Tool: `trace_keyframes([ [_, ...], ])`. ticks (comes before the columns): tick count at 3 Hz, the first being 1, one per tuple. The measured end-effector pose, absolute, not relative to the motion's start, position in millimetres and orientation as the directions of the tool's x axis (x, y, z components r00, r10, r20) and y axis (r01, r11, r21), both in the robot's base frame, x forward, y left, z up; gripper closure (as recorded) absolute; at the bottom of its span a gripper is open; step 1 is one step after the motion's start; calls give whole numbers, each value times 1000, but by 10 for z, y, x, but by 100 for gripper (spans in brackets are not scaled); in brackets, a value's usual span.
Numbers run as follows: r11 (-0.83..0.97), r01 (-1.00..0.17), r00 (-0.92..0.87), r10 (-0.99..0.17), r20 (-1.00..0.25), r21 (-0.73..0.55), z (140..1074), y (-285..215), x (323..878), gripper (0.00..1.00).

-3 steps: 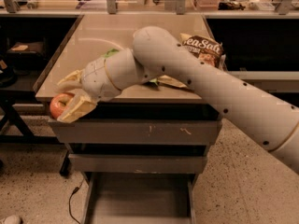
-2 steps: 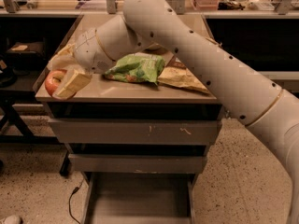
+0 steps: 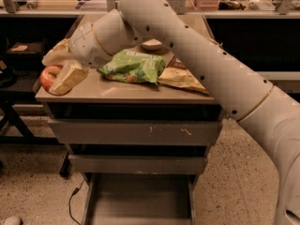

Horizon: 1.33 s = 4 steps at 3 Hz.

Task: Pick apple from bottom drawer and place on counter

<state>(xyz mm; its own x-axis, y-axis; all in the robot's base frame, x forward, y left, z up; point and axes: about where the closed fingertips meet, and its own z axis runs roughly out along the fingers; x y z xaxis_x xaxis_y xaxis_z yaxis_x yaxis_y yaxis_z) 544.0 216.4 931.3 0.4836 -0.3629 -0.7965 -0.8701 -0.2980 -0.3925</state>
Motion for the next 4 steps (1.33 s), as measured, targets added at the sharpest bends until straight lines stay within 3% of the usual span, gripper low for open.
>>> trace_keyframes([
  [2,-332,-843,530,-382,-757,-422,9620,2166,5794,100],
  [4,-346,-863,492,-408,-769,-368,9503,2176,6137,100],
])
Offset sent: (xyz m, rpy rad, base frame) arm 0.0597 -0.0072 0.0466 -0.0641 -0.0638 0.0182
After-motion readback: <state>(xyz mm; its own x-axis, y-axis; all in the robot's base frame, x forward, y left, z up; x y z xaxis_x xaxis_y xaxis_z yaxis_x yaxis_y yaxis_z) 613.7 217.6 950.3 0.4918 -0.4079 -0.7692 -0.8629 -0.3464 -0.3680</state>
